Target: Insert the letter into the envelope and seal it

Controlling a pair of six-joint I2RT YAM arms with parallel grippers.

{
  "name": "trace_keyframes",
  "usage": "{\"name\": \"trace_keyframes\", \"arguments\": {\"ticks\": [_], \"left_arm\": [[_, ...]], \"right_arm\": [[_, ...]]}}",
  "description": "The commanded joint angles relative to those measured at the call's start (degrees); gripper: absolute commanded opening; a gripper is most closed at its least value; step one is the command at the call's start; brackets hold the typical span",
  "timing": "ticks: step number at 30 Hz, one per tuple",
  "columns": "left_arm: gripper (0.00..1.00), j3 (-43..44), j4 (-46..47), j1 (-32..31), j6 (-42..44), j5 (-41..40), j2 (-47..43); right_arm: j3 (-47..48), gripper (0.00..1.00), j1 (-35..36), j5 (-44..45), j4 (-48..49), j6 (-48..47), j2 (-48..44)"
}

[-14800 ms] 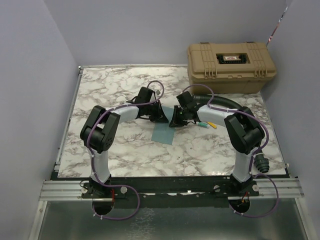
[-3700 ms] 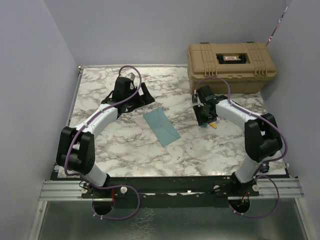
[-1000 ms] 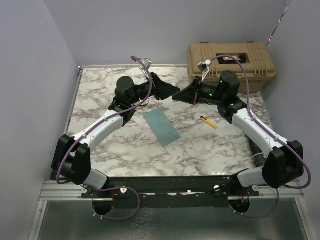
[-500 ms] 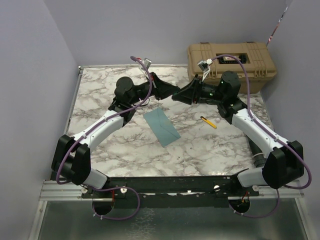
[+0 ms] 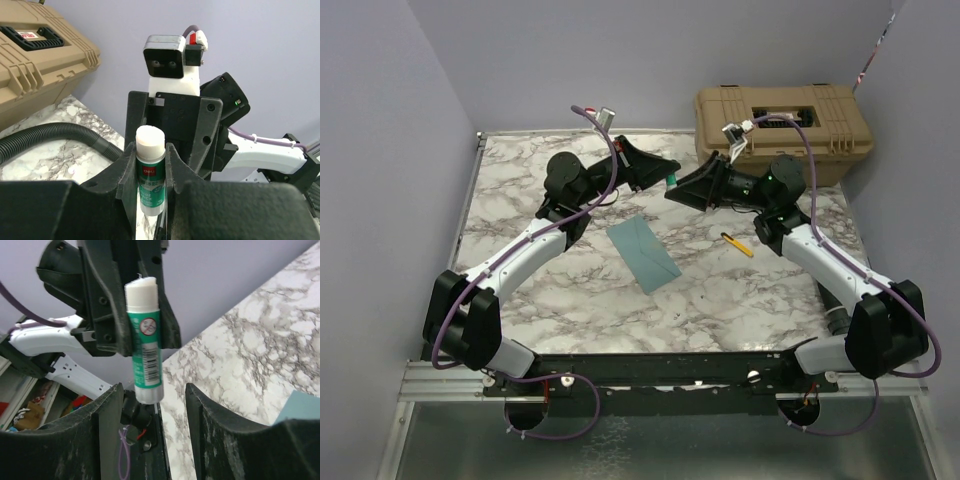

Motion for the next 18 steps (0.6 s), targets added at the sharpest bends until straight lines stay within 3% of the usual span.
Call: {"name": "trace_keyframes", "arguments": {"ticks": [1, 3, 7, 10, 15, 18], "left_arm": [[0.00, 0.79, 3.33, 0.12, -1.88, -2.69, -1.52], [0.00, 0.49, 3.79, 0.12, -2.25, -3.60, -1.80], [0.00, -0.42, 4.20, 0.10, -3.09, -6.60, -2.69], [0.00, -1.26, 4.20, 0.03, -3.82, -9.67, -3.07], [0.00, -3.23, 3.85, 0.04, -3.33, -13.13, -2.99], [0.00, -2.89, 3.85, 0.03, -2.24, -12.36, -2.53]], "right_arm": [[-1.21, 0.54, 0.15, -1.25, 11.93, 6.94, 0.59], [-0.88, 0.47, 0.15, -1.98, 13.19, 7.98, 1.43], [0.12, 0.20, 0.15, -2.35, 13.09, 8.70, 2.73], [1.92, 0.04, 0.15, -1.93, 7.73, 5.46, 3.38], [6.89, 0.01, 0.15, 4.28, -9.66, -11.26, 4.30], [9.24, 0.01, 0.11, 5.11, -11.67, -14.09, 5.62]]}}
